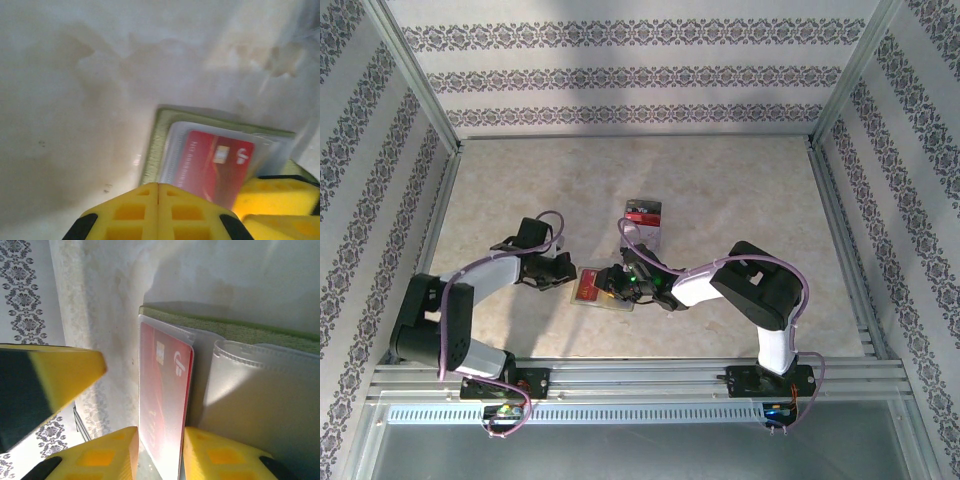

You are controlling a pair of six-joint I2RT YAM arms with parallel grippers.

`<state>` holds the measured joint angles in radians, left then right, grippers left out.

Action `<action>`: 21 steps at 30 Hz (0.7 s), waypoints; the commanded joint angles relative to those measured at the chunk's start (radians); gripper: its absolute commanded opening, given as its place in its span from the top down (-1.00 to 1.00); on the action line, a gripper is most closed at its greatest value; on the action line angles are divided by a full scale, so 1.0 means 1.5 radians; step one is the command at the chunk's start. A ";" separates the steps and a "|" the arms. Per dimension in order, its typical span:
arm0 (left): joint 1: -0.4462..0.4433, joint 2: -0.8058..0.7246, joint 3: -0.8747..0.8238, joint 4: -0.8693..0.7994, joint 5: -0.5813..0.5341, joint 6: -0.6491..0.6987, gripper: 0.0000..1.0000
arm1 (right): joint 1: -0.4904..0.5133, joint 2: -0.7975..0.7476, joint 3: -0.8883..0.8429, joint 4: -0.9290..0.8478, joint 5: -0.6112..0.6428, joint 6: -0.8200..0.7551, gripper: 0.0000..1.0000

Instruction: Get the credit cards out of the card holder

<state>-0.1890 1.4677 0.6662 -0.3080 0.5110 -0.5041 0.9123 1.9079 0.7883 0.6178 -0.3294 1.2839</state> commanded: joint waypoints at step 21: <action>0.007 0.042 -0.047 0.027 0.007 0.014 1.00 | 0.005 -0.040 0.010 0.019 0.006 -0.017 0.47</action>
<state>-0.1810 1.5036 0.6338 -0.2569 0.5453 -0.5003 0.9123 1.8938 0.7883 0.6170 -0.3298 1.2819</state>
